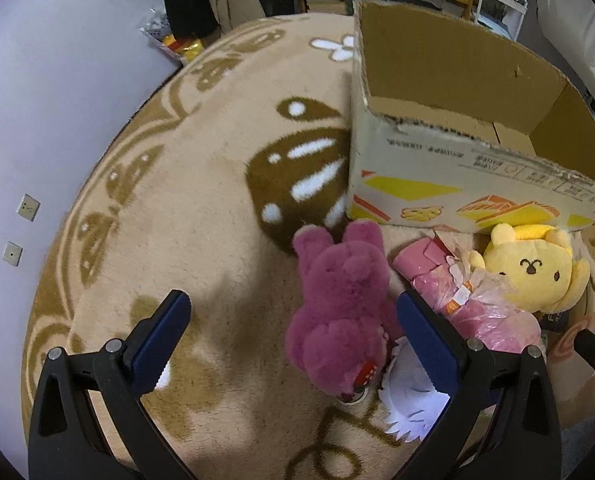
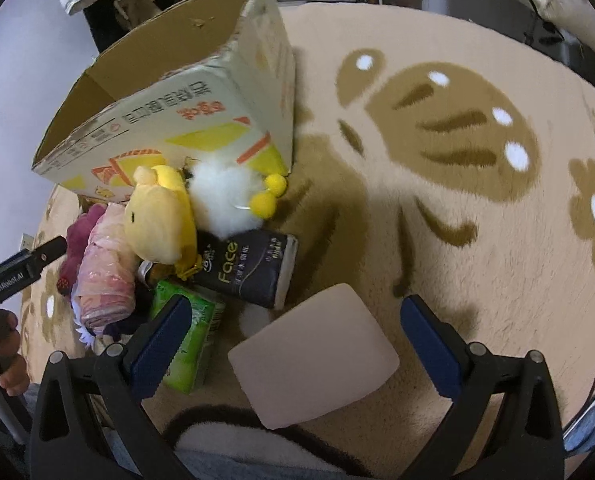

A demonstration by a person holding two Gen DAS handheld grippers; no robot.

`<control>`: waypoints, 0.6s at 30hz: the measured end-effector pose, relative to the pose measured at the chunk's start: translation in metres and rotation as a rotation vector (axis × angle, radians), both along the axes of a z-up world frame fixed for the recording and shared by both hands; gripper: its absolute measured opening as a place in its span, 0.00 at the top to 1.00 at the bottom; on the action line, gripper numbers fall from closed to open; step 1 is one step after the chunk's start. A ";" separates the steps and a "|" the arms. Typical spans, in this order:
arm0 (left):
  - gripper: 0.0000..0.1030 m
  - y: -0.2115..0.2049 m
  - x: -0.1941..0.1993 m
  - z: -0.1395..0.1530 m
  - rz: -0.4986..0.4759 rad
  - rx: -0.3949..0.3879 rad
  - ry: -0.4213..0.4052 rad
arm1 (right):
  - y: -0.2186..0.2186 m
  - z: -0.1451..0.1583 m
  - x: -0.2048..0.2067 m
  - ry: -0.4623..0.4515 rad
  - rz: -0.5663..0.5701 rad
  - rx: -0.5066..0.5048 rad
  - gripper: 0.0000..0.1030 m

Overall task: Organize soft objects
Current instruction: 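Lower the right gripper onto the pink-white roll cushion and close it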

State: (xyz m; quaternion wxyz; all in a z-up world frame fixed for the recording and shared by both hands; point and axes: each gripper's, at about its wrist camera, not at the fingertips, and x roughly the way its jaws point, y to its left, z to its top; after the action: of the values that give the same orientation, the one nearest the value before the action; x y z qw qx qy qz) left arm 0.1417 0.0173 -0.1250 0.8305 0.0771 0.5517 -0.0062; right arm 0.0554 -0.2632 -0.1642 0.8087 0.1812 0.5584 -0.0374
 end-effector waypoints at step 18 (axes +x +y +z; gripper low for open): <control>0.30 -0.002 0.005 -0.031 -0.013 -0.079 0.121 | -0.017 -0.017 -0.004 0.044 -0.027 0.120 0.45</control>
State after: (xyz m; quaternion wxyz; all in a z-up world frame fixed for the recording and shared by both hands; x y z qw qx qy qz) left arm 0.1470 0.0155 -0.1564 0.7979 0.0474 0.5997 -0.0380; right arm 0.0512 -0.2805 -0.1809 0.7833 0.2361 0.5747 -0.0187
